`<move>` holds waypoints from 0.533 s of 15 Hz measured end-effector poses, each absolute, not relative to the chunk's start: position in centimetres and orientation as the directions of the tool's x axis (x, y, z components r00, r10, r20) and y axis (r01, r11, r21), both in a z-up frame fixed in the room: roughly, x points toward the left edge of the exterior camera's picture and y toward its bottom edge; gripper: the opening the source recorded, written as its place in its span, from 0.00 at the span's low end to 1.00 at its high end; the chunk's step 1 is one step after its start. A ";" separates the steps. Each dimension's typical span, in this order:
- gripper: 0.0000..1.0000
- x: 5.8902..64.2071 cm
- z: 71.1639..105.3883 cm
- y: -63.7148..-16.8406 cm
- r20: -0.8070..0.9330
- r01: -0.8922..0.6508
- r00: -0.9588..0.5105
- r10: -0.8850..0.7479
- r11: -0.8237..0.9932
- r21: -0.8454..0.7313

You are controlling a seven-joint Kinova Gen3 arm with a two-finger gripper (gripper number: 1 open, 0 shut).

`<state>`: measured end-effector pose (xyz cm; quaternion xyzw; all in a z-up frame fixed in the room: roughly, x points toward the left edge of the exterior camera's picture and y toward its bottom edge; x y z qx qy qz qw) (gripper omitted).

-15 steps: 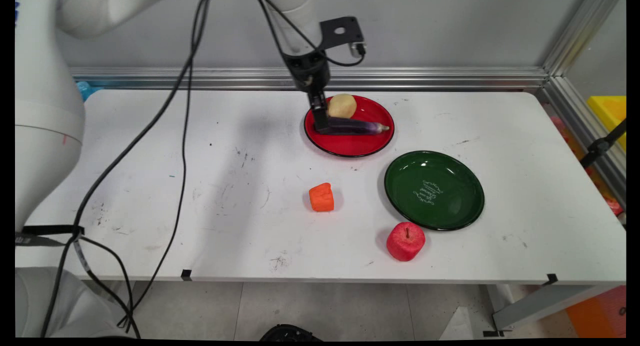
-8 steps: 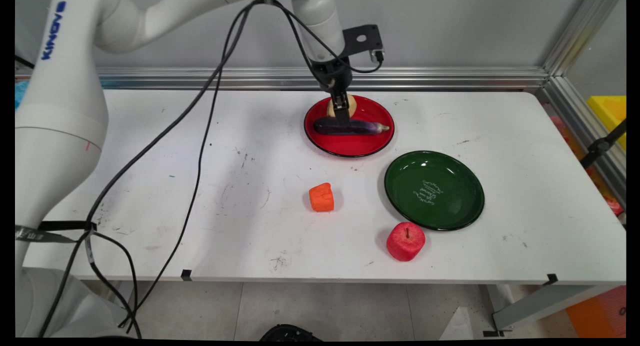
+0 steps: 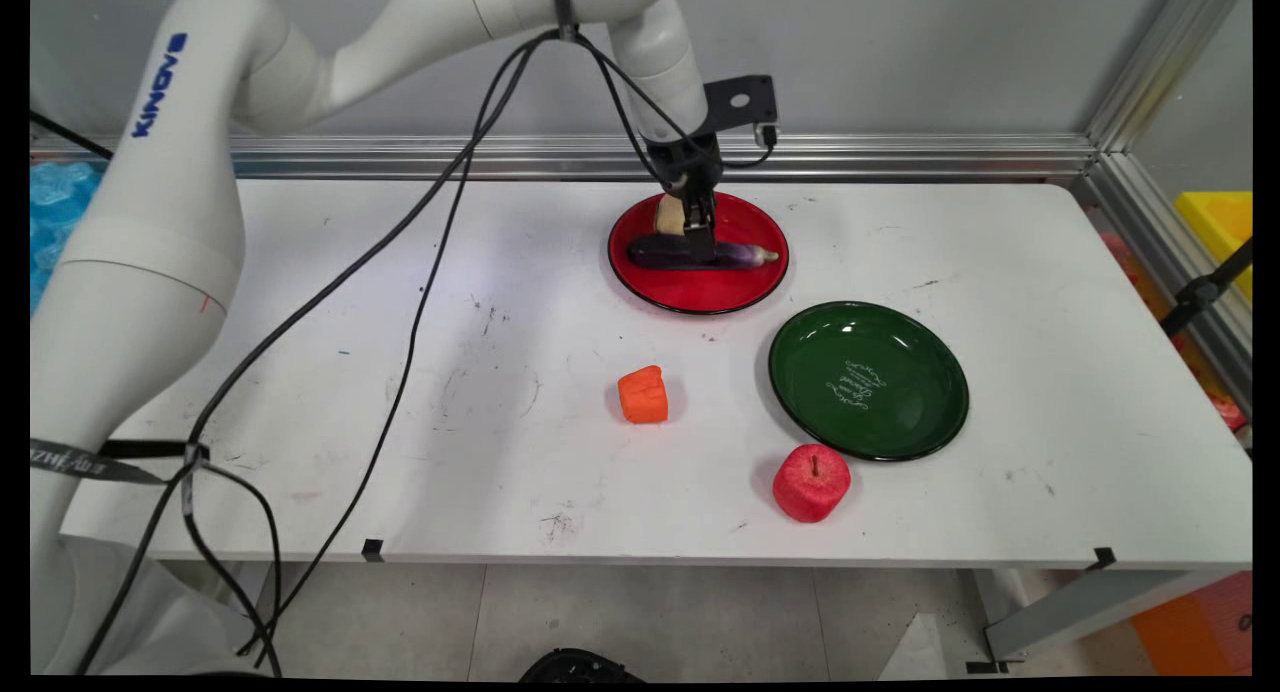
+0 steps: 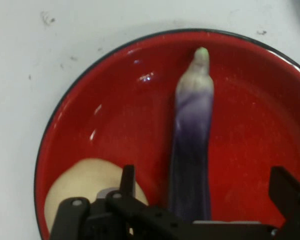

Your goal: Pick up the eggplant from the red plate

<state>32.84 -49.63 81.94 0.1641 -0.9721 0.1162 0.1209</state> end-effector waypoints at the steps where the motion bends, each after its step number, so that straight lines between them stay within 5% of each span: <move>1: 1.00 32.8 81.5 -50.0 0.278 -0.338 -0.919 -0.281 0.922 -0.186; 8: 1.00 32.7 79.1 -51.6 0.290 -0.289 -0.929 -0.230 0.940 -0.181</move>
